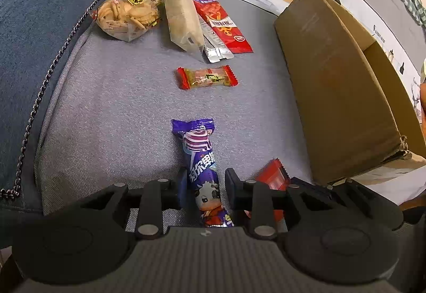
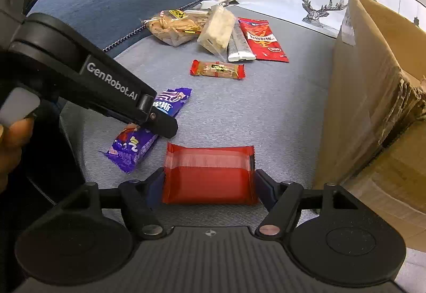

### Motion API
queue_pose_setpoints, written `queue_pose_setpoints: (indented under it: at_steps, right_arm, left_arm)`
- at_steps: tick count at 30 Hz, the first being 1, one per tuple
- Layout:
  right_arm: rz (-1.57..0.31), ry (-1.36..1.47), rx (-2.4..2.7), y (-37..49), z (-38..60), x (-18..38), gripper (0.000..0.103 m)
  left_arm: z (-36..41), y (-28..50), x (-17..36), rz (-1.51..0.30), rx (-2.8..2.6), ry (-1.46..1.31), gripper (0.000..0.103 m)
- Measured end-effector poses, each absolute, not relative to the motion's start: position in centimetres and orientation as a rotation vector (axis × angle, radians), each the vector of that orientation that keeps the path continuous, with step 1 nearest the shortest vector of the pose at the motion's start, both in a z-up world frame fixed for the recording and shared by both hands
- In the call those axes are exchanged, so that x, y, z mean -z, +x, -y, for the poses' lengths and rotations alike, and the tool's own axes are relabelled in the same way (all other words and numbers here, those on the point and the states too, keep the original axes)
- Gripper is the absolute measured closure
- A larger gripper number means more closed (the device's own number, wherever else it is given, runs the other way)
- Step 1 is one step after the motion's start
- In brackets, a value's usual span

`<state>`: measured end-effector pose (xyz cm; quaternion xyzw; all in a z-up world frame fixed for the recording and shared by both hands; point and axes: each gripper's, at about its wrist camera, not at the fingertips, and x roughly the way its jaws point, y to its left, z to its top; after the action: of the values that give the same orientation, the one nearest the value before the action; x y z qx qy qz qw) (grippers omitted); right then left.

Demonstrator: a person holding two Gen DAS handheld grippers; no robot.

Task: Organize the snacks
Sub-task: 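Grasp the purple candy bar with the left tool while the right tool grasps the red wafer pack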

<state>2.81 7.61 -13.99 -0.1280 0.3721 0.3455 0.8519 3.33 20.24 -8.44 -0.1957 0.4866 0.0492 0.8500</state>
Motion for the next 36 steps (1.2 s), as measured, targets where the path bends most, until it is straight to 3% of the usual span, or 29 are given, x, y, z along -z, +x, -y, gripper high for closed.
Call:
queue_pose_setpoints:
  at_steps: [9, 19, 30, 36]
  right_arm:
    - [-0.783, -0.271, -0.726, 2.75, -7.66, 14.0, 0.032]
    - [-0.756, -0.28, -0.724, 2.48, -7.37, 13.8, 0.046]
    - [-0.741, -0.257, -0.704, 2.61, -7.05, 13.42, 0.047]
    - [-0.734, -0.258, -0.702, 2.42, -6.97, 13.32, 0.047]
  left_arm:
    - [-20.49, 3.01, 8.42, -1.028, -0.087, -0.447, 0.067]
    - [-20.31, 2.98, 8.44, -1.03, -0.088, -0.448, 0.067]
    - [-20.33, 3.03, 8.47, -1.029, -0.086, -0.447, 0.068]
    - [-20.19, 3.07, 8.43, -1.03, -0.082, -0.441, 0.074]
